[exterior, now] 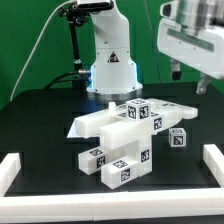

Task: Assemble chair

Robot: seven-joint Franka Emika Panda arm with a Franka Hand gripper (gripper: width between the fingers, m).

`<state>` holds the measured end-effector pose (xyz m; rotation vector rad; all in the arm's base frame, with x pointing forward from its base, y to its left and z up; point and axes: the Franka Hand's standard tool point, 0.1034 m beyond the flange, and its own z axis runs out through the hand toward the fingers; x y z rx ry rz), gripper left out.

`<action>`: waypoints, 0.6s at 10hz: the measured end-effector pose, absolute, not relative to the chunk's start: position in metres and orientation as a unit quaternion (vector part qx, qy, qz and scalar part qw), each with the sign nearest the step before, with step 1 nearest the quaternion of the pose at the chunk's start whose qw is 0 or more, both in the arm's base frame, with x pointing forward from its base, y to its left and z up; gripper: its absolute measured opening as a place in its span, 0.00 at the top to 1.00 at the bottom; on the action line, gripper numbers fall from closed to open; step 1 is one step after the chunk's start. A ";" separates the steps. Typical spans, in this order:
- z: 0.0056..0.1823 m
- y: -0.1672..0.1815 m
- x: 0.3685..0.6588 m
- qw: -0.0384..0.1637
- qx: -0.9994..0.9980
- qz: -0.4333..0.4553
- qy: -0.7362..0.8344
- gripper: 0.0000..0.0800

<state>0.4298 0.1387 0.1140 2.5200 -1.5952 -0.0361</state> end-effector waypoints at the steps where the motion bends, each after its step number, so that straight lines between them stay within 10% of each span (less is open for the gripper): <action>1: 0.114 0.139 0.430 0.079 0.842 -0.012 -0.533 0.19; 6: 0.084 0.157 0.402 0.085 0.871 0.013 -0.484 0.19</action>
Offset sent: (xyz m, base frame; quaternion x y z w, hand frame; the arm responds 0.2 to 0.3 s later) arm -0.0409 0.0109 -0.0274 0.0148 0.1113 -0.0664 0.9915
